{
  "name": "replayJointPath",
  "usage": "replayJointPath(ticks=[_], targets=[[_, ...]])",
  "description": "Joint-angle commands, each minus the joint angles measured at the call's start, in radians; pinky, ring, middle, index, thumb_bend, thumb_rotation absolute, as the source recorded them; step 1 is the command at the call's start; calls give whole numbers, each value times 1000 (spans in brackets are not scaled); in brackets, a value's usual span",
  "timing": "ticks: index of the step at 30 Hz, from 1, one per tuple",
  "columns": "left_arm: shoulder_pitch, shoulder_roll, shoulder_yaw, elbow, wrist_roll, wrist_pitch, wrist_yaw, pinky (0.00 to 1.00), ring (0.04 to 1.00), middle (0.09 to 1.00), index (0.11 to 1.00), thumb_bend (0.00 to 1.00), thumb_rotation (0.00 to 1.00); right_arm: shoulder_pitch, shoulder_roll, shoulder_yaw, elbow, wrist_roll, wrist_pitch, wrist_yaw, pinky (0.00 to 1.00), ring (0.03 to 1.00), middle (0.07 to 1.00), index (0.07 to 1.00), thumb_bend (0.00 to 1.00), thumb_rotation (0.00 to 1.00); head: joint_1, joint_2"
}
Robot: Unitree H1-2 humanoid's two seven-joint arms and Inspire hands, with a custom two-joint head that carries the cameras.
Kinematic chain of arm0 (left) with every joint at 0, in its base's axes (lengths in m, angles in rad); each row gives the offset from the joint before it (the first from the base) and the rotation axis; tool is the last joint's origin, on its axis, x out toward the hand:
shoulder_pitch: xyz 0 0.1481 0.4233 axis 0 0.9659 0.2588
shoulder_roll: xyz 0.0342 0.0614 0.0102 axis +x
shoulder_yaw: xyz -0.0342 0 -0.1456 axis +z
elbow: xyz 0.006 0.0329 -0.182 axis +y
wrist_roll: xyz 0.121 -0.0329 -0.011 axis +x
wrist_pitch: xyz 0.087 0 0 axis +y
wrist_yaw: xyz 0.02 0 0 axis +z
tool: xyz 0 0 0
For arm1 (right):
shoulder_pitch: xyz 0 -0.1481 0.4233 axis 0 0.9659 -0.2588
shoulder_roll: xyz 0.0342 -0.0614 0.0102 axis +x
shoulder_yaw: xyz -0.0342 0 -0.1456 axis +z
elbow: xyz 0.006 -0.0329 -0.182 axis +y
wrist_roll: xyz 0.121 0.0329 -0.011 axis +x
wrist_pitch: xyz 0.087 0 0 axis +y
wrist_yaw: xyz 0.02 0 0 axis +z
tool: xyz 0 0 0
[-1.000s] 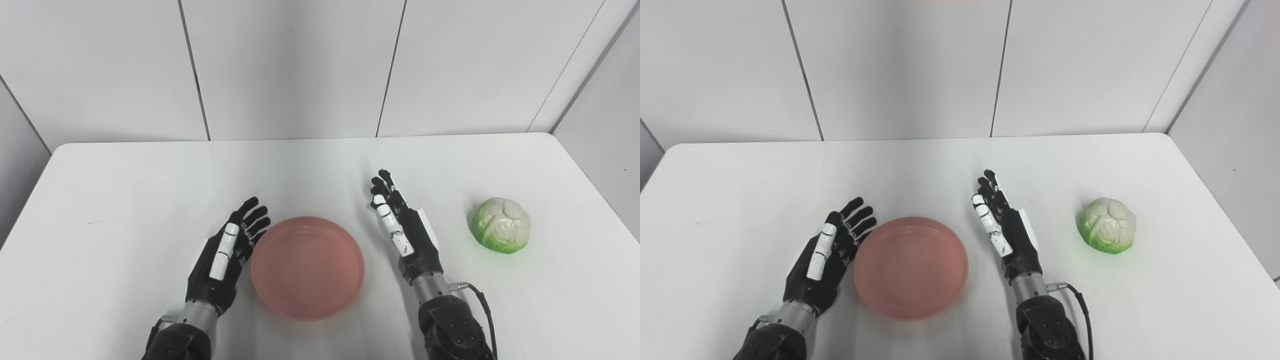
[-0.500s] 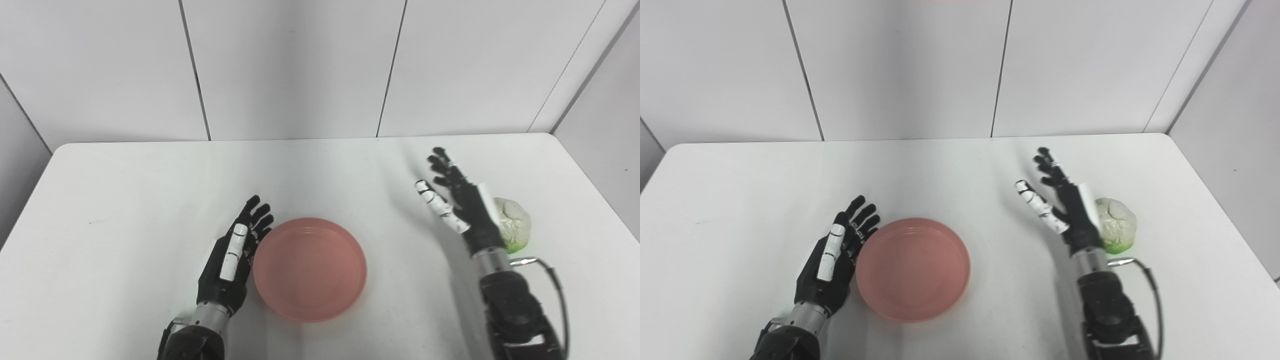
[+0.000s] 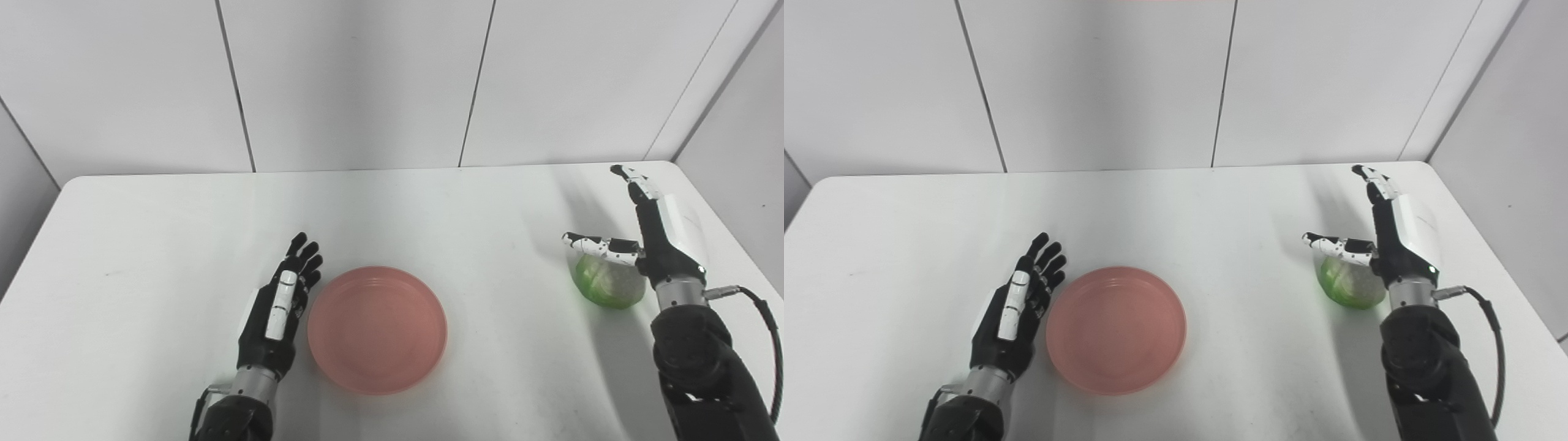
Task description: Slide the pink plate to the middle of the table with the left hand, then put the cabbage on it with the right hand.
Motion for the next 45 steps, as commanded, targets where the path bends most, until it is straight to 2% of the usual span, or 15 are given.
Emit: replayJointPath(ticks=[1, 4, 6, 8, 10, 16, 20, 24, 26, 31, 39, 45], targets=[[-6, 2, 9, 2, -19, -7, -10, 945, 937, 937, 924, 635, 835, -35, -39, -9, -22, -25, 28, -3, 852, 947, 916, 882, 885, 282, -10, 0], [-5, 13, 12, 8, -22, -21, -18, 935, 930, 930, 914, 630, 829, -32, -55, -2, -22, -36, 72, 31, 853, 963, 942, 903, 879, 269, -47, -6], [-5, 20, 12, 14, -17, -31, -23, 930, 925, 926, 911, 644, 829, -30, -64, 12, -30, -56, 117, 61, 870, 973, 954, 917, 887, 285, -47, -6], [-4, 26, 15, 13, -25, -26, -30, 931, 925, 926, 912, 655, 826, -32, -68, 21, -39, -92, 158, 117, 892, 985, 963, 933, 889, 292, -61, -8], [-4, 30, 19, 13, -34, -22, -35, 934, 926, 924, 917, 667, 819, -34, -57, 10, -46, -126, 169, 172, 880, 967, 963, 962, 918, 277, -69, -10], [-2, 35, 23, 17, -44, -32, -43, 933, 925, 923, 918, 659, 819, -44, -22, -50, -54, -197, 170, 306, 827, 926, 949, 994, 965, 234, -81, -10], [-1, 36, 28, 16, -48, -33, -45, 928, 919, 918, 910, 663, 801, -53, 1, -92, -68, -249, 170, 406, 835, 930, 957, 986, 982, 245, -86, -10], [-1, 37, 31, 16, -51, -35, -48, 927, 922, 920, 911, 673, 793, -62, 31, -142, -85, -310, 170, 500, 803, 944, 967, 969, 995, 272, -85, -8], [-2, 39, 31, 16, -49, -35, -49, 926, 922, 922, 914, 673, 795, -67, 44, -166, -95, -339, 170, 544, 822, 959, 977, 970, 994, 267, -85, -8], [-3, 40, 32, 22, -50, -38, -51, 922, 920, 918, 911, 680, 794, -78, 58, -203, -98, -365, 170, 612, 805, 957, 987, 971, 984, 225, -84, -8], [-2, 39, 34, 21, -48, -35, -50, 919, 914, 913, 906, 671, 780, -93, 58, -223, -84, -432, 169, 692, 772, 924, 977, 958, 962, 210, -82, -8], [-3, 41, 34, 25, -50, -37, -57, 925, 919, 917, 911, 657, 791, -101, 73, -236, -94, -464, 169, 738, 688, 859, 946, 917, 949, 183, -83, -9]])
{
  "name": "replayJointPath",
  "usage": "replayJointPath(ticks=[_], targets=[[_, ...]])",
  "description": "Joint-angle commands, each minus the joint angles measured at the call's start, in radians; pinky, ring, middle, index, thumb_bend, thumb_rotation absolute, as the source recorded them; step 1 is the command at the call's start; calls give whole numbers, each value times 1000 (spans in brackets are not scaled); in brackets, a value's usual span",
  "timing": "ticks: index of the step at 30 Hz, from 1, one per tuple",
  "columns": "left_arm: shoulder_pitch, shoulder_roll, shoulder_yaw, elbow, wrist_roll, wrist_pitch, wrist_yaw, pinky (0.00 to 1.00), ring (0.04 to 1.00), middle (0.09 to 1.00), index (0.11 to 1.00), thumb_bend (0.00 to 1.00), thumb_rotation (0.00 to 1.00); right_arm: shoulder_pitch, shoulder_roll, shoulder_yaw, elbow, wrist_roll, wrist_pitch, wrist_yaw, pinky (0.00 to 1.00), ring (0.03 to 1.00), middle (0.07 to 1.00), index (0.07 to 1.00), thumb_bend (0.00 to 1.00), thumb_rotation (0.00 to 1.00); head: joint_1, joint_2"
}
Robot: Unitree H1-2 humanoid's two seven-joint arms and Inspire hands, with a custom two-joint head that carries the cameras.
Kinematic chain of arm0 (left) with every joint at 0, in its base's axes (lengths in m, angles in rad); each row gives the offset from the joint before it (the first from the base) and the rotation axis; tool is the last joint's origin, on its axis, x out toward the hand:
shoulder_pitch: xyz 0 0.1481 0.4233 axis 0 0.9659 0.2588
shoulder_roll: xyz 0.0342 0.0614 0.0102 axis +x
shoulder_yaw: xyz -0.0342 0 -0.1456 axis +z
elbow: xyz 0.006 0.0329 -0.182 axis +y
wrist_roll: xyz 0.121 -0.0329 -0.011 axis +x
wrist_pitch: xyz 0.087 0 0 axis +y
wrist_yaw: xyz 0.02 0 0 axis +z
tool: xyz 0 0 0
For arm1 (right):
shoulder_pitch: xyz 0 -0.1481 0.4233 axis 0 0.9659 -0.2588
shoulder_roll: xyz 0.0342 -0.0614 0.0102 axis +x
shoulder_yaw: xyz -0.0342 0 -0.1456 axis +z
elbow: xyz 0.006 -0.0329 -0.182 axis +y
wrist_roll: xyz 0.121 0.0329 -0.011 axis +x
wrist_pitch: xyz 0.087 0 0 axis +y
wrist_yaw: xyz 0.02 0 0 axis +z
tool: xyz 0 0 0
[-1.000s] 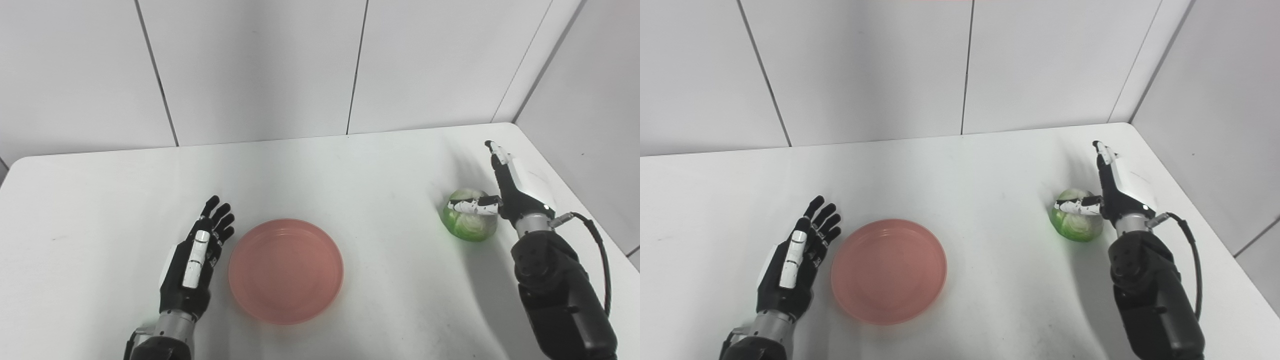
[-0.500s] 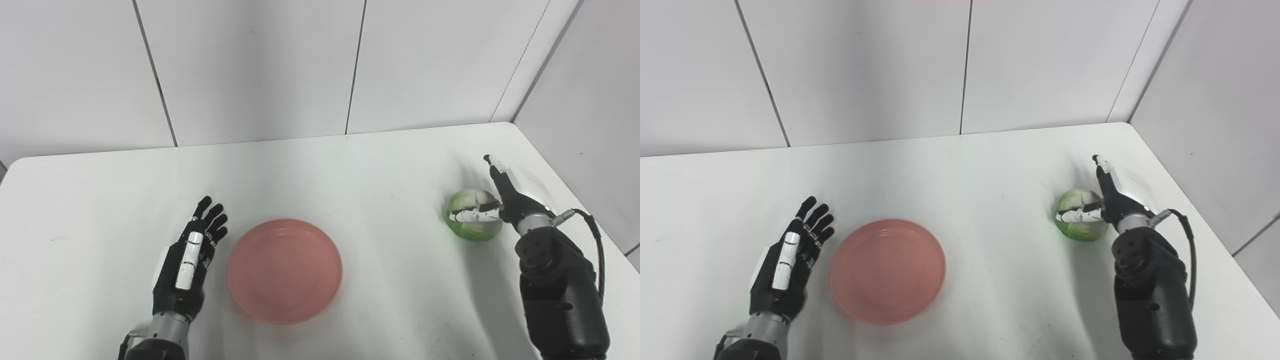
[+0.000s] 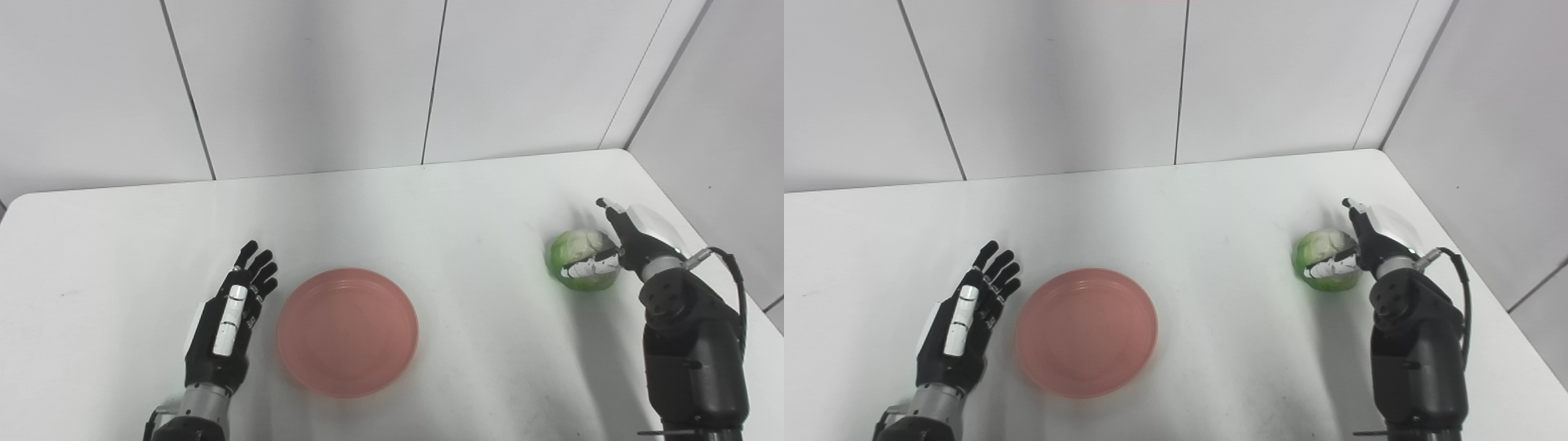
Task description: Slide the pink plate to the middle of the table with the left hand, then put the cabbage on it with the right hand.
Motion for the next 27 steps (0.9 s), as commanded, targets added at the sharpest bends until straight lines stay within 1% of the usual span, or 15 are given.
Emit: replayJointPath(ticks=[1, 8, 9, 10, 12, 13, 14, 15, 16, 17, 19, 20, 21, 24, 27], targets=[[-3, 5, 1, 4, -10, 1, -6, 927, 920, 918, 912, 656, 790, -33, -9, -13, -27, -8, -2, 3, 684, 852, 939, 907, 945, 167, 1, 0], [-3, 4, 3, 3, -8, 1, -7, 923, 920, 917, 912, 647, 791, -25, -21, 11, -16, 20, -2, -15, 693, 827, 876, 855, 908, 102, 2, 5], [-3, 4, 3, 3, -8, 1, -7, 921, 920, 916, 911, 648, 791, -25, -21, 11, -13, 28, -2, -17, 691, 797, 839, 836, 893, 86, 2, 5], [-3, 3, 2, 2, -7, 0, -7, 920, 919, 916, 911, 648, 791, -23, -24, 14, -7, 38, -2, -25, 690, 787, 826, 830, 888, 81, 3, 6], [-2, 2, 1, 1, -6, -1, -6, 918, 919, 916, 911, 650, 790, -22, -25, 17, 1, 54, -2, -42, 666, 737, 780, 802, 879, 60, 6, 7], [-2, 1, 0, 0, -5, -2, -6, 916, 917, 914, 910, 651, 786, -21, -23, 17, 3, 61, -2, -50, 628, 700, 750, 779, 874, 48, 6, 7], [-2, 0, 0, -1, -5, 0, -5, 915, 916, 914, 910, 651, 785, -22, -20, 15, 8, 67, -2, -62, 625, 696, 748, 777, 873, 47, 6, 8], [-2, 0, 0, -2, -5, 2, -5, 919, 918, 915, 911, 652, 786, -23, -18, 14, 12, 71, -2, -70, 576, 657, 716, 760, 862, 35, 6, 8], [-2, 0, -1, -3, -5, 4, -5, 920, 918, 916, 912, 653, 786, -23, -16, 14, 16, 78, -2, -83, 564, 647, 708, 756, 860, 32, 7, 8], [-2, 1, -2, -5, -3, 4, -5, 925, 920, 917, 912, 650, 793, -23, -13, 13, 19, 84, -2, -95, 422, 510, 577, 728, 688, 13, 7, 9], [-1, 1, -3, -6, -2, 5, -5, 925, 918, 916, 910, 649, 796, -24, -9, 11, 24, 96, -2, -118, 333, 417, 499, 682, 588, 2, 9, 10], [-1, 1, -3, -6, -1, 4, -5, 923, 917, 915, 910, 649, 796, -24, -9, 14, 28, 96, -2, -132, 331, 412, 483, 648, 571, 1, 9, 10], [-1, 1, -4, -6, -1, 4, -4, 919, 915, 913, 909, 648, 794, -23, -9, 16, 30, 97, -2, -142, 332, 411, 449, 574, 538, 0, 9, 10], [-2, 0, -4, -5, -1, 3, -4, 917, 914, 914, 909, 646, 792, -17, -12, 27, 33, 107, -2, -184, 325, 404, 432, 542, 524, 0, 9, 11], [-2, 1, -3, -5, -3, 4, -6, 926, 916, 915, 910, 655, 791, -11, -18, 40, 33, 122, -2, -212, 315, 404, 442, 517, 526, 0, 9, 11]])
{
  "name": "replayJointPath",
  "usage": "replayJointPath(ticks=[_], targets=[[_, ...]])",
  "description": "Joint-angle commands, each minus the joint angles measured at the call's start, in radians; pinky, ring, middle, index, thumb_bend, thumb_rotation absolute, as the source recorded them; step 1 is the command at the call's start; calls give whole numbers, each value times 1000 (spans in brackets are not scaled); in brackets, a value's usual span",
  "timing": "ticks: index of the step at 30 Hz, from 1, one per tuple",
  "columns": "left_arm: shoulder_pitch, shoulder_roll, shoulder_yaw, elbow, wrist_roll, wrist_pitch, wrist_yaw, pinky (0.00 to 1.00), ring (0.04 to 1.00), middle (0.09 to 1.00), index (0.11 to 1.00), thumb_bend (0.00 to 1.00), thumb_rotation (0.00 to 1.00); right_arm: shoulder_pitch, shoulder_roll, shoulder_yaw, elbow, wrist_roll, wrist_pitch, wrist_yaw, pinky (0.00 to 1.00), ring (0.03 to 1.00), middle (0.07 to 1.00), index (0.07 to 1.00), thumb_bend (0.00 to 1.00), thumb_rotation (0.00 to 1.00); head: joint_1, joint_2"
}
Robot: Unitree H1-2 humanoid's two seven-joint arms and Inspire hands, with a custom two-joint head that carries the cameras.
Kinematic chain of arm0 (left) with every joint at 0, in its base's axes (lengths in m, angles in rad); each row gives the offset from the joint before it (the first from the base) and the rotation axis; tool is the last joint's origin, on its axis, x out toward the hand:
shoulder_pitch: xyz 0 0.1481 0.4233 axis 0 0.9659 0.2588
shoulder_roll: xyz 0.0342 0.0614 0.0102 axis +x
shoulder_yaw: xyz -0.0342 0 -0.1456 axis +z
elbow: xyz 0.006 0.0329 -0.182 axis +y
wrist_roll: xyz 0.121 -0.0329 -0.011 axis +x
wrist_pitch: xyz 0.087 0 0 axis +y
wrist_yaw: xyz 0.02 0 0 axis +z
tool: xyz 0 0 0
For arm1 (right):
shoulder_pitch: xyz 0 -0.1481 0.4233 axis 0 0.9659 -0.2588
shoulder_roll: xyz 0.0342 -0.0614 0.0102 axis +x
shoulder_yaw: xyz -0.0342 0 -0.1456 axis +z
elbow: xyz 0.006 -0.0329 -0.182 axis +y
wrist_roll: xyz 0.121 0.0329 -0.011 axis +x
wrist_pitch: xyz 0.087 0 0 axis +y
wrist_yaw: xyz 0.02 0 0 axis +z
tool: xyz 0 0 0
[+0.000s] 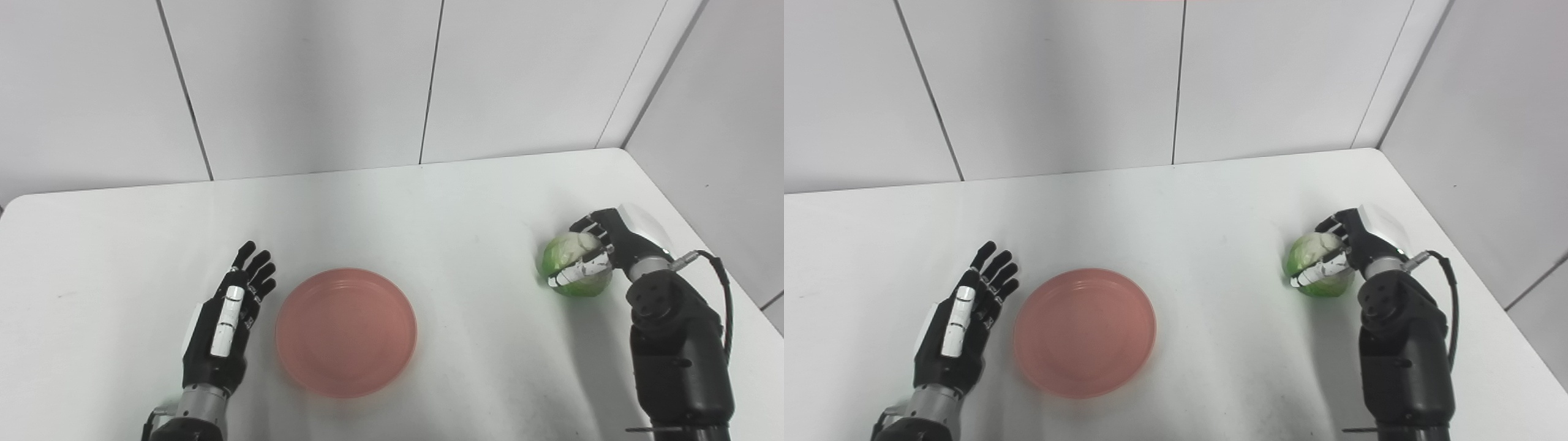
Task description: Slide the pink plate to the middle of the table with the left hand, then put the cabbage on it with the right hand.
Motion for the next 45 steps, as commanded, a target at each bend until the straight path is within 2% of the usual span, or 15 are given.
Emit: replayJointPath(ticks=[1, 3, 6, 9, 14, 16, 18, 19, 23, 24, 26, 31, 35, 39, 45], targets=[[-2, 2, -3, -4, -3, 3, -2, 925, 915, 914, 907, 657, 792, -12, -25, 2, -20, 9, -2, -44, 318, 411, 443, 513, 526, 0, 0, 0], [-2, 1, -4, -2, 1, 1, -1, 922, 914, 913, 906, 659, 792, -10, -30, 8, -19, 20, -2, -58, 345, 445, 487, 490, 527, 0, 4, 0], [-1, 0, -6, -3, 5, 3, 1, 921, 915, 914, 906, 659, 791, -8, -33, 13, -17, 34, -2, -84, 355, 456, 497, 486, 527, 0, 7, 0], [-1, -1, -8, -4, 8, 4, 1, 920, 916, 915, 907, 660, 792, -8, -32, 16, -25, 51, -2, -102, 335, 432, 465, 504, 528, 0, 15, 1], [0, -12, -15, -12, 15, 27, 11, 924, 917, 913, 904, 675, 790, 3, -50, 33, -46, 178, -35, -156, 294, 390, 445, 510, 527, 0, 49, 4], [0, -19, -20, -14, 22, 23, 17, 924, 917, 914, 903, 664, 792, 12, -55, 41, -54, 245, -76, -179, 313, 412, 466, 500, 527, 0, 68, 6], [-1, -27, -27, -14, 29, 13, 24, 929, 921, 918, 908, 644, 802, 18, -35, 42, -57, 336, -126, -210, 433, 510, 507, 480, 525, 0, 94, 6], [-2, -31, -32, -15, 31, 11, 27, 931, 923, 919, 909, 641, 804, 21, -26, 45, -56, 372, -151, -227, 456, 528, 514, 477, 525, 0, 108, 7], [-4, -47, -47, -17, 51, 9, 47, 945, 930, 927, 917, 644, 817, 34, -11, 77, -57, 465, -225, -282, 373, 447, 487, 490, 527, 0, 152, 8], [-5, -52, -51, -17, 59, 9, 54, 942, 929, 926, 915, 656, 811, 37, -11, 88, -58, 483, -247, -291, 384, 452, 479, 494, 527, 0, 174, 7], [-6, -57, -55, -17, 74, 6, 64, 936, 929, 927, 916, 679, 811, 43, -5, 111, -70, 516, -279, -303, 404, 468, 467, 503, 527, 0, 174, 7], [-15, -80, -60, -10, 102, 10, 95, 934, 936, 935, 927, 669, 825, 46, 3, 172, -128, 595, -324, -293, 402, 474, 458, 510, 526, 0, 244, 2], [-23, -91, -65, 7, 124, -4, 111, 935, 936, 937, 928, 664, 842, 32, -9, 222, -148, 639, -352, -275, 397, 429, 477, 527, 516, 0, 274, -5], [-28, -101, -65, 18, 136, -15, 124, 936, 940, 936, 926, 687, 842, -5, -6, 304, -204, 648, -298, -218, 339, 398, 480, 541, 513, 0, 291, -4], [-30, -112, -69, 14, 155, 0, 142, 936, 940, 934, 925, 691, 847, -59, 15, 403, -228, 644, -278, -170, 374, 418, 484, 528, 516, 0, 322, 2]])
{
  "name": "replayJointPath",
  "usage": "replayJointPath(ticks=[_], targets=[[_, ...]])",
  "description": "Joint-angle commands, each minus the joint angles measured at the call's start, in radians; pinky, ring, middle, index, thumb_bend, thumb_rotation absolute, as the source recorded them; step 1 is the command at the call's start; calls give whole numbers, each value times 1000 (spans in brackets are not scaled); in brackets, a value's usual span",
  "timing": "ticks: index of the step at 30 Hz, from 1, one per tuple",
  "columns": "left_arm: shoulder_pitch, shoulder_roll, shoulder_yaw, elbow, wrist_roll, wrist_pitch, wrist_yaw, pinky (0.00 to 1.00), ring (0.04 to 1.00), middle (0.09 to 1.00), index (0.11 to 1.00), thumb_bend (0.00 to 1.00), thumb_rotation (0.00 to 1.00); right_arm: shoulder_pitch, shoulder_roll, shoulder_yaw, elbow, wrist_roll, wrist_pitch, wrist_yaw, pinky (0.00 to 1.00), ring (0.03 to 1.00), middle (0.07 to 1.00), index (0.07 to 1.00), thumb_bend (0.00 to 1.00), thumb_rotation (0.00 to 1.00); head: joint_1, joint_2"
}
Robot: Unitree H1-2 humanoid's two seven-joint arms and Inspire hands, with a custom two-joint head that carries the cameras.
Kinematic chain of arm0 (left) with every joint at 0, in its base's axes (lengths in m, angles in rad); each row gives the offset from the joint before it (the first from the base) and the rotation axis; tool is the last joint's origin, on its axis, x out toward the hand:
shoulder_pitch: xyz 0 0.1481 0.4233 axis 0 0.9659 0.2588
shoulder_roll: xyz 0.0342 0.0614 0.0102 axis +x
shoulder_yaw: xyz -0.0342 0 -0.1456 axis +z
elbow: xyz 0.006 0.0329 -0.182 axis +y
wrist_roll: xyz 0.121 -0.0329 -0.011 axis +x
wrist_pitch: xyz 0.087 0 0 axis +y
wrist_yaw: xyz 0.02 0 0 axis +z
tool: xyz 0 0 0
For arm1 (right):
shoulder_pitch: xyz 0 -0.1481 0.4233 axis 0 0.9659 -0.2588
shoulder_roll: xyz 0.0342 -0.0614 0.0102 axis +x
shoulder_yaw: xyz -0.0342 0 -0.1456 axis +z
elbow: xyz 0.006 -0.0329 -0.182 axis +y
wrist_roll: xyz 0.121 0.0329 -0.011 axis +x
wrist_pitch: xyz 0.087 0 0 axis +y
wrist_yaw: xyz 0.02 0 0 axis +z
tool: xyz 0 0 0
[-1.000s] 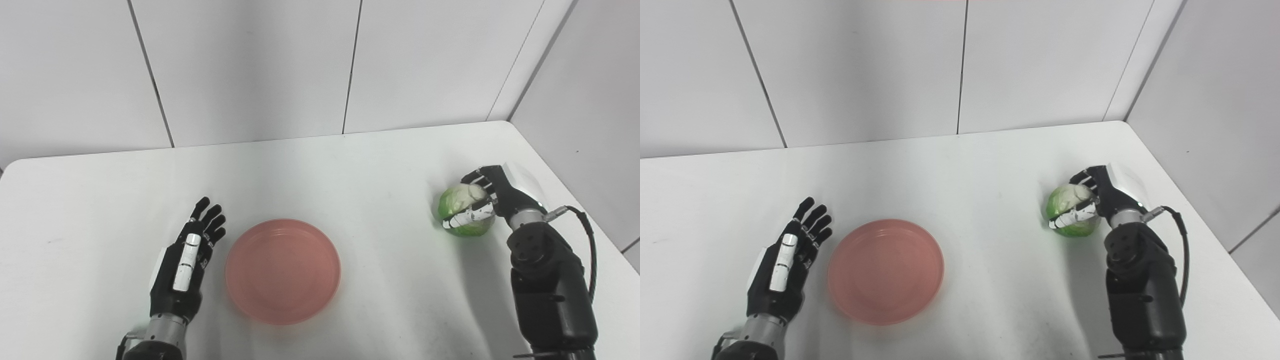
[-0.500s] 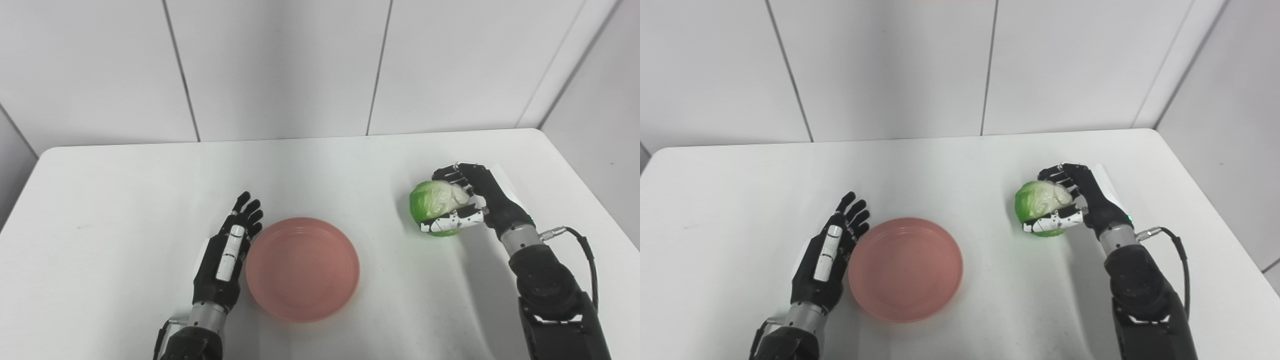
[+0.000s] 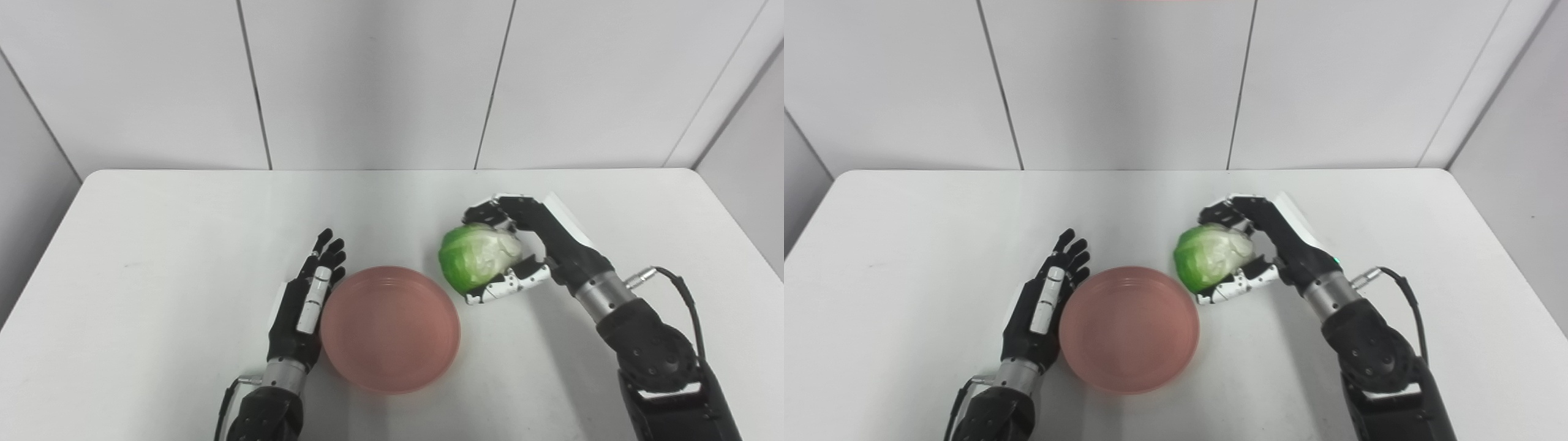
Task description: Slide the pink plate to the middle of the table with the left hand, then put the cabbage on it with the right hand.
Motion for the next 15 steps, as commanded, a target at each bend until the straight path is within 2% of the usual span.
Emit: replayJointPath(ticks=[1, 6, 9, 15], targets=[[-18, -11, -10, -4, 14, 2, 7, 938, 941, 935, 926, 692, 851, -43, 14, 25, -36, -10, 20, 4, 371, 417, 484, 528, 516, 0, 9, 1], [-20, -12, -15, -3, 19, 0, 8, 952, 953, 945, 940, 693, 896, -78, 50, 128, -42, -82, 54, 32, 331, 390, 482, 546, 511, 0, 17, 1], [-20, -15, -17, 2, 24, -22, 9, 946, 951, 949, 945, 679, 929, -72, 64, 186, 5, -141, 19, 22, 360, 385, 469, 548, 511, 0, 21, 8], [-19, -15, -19, 3, 29, -35, 18, 935, 944, 949, 945, 670, 974, -57, 68, 276, 120, -242, -70, -21, 348, 386, 473, 548, 511, 0, 21, 9]])
